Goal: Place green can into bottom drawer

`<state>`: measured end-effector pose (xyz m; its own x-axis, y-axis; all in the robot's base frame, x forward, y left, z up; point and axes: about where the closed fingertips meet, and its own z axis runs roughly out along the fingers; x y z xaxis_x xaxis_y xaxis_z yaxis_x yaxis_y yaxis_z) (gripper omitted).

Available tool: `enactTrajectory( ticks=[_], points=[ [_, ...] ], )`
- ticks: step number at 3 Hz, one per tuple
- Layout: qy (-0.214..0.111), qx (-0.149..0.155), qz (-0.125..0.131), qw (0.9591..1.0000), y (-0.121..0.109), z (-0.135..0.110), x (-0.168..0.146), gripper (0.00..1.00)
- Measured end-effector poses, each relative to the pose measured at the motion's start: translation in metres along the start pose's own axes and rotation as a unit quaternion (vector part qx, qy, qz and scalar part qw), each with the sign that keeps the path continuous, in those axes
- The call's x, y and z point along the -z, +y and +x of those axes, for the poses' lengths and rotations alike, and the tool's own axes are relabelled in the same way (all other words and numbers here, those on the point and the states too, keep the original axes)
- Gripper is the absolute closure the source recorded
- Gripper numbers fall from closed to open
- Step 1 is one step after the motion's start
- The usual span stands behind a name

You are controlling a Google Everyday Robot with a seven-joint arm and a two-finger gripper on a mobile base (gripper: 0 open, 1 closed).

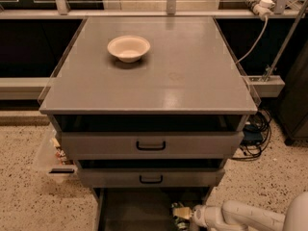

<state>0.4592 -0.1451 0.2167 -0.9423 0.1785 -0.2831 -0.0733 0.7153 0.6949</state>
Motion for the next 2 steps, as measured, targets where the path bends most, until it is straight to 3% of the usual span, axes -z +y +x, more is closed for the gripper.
enactTrajectory(
  ticks=[1, 2],
  points=[
    [0.000, 0.000, 0.000, 1.0000, 0.0001, 0.0001, -0.0001, 0.00],
    [0.000, 0.000, 0.000, 1.0000, 0.0001, 0.0001, -0.0001, 0.00]
  ],
)
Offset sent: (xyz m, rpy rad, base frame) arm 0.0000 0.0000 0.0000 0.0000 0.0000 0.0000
